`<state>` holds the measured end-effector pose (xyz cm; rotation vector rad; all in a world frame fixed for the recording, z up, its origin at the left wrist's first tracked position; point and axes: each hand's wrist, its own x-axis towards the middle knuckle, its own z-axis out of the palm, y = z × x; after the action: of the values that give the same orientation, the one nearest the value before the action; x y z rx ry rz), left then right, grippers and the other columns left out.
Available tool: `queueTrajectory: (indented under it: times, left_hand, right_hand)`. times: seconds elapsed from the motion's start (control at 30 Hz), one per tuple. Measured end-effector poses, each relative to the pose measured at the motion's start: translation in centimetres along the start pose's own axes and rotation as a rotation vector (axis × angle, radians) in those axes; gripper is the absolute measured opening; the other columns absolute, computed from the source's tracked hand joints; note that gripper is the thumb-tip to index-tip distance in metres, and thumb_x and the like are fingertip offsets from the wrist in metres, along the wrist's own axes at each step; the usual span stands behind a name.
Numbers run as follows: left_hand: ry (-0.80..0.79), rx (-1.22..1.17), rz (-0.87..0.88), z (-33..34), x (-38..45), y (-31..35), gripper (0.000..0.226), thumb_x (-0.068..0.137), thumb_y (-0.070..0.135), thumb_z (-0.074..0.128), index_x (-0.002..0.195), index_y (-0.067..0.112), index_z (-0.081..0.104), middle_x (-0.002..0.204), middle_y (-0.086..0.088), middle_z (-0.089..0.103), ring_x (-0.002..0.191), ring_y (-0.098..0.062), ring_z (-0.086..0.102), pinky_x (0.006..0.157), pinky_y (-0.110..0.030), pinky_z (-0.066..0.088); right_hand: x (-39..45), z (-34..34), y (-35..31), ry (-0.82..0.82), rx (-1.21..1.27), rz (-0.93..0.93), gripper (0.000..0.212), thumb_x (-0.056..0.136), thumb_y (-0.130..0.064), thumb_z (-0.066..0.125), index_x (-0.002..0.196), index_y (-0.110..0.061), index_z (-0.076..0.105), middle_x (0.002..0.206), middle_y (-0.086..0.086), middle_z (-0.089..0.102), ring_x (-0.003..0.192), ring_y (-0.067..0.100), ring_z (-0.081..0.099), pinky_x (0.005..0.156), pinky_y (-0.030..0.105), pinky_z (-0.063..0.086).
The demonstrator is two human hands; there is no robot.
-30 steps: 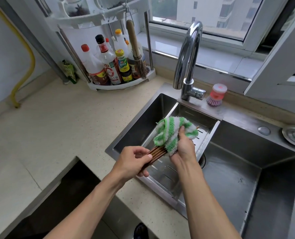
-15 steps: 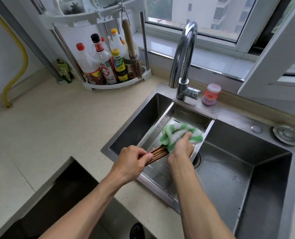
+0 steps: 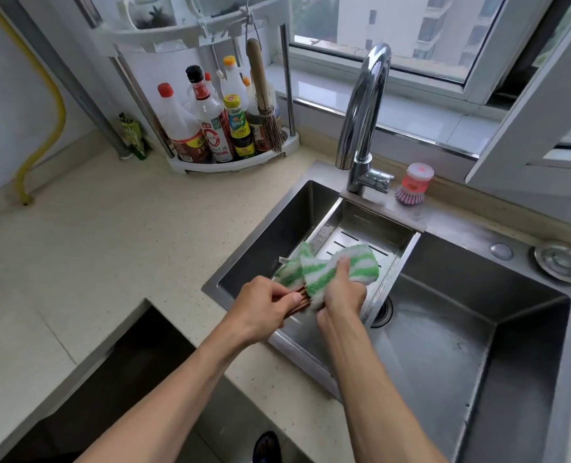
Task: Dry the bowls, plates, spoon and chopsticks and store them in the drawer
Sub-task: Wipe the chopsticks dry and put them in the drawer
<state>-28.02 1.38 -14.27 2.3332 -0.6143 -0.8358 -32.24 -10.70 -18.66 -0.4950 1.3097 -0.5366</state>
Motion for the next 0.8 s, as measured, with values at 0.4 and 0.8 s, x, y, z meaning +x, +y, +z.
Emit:
queueTrajectory:
  times: [0.4, 0.8]
  left_hand:
    - [-0.007, -0.055, 0.051, -2.4, -1.8, -0.4, 0.027, 0.098, 0.034, 0.060, 0.090, 0.015, 0.077, 0.057, 0.004, 0.058, 0.042, -0.003, 0.048, 0.042, -0.021, 0.039]
    - [-0.032, -0.120, 0.030, -1.6, -2.5, 0.2, 0.027, 0.099, 0.034, 0.059, 0.099, 0.012, 0.076, 0.063, 0.000, 0.060, 0.041, -0.001, 0.049, 0.041, -0.019, 0.038]
  right_hand:
    - [0.3, 0.9, -3.9, -0.035, 0.199, -0.026, 0.038, 0.108, -0.038, 0.036, 0.086, -0.011, 0.050, 0.109, 0.012, 0.067, 0.085, 0.020, 0.070, 0.083, 0.040, 0.057]
    - [-1.1, 0.2, -2.4, -0.117, 0.163, -0.006, 0.030, 0.106, -0.036, 0.045, 0.091, -0.010, 0.050, 0.081, 0.006, 0.065, 0.057, 0.016, 0.068, 0.060, 0.035, 0.060]
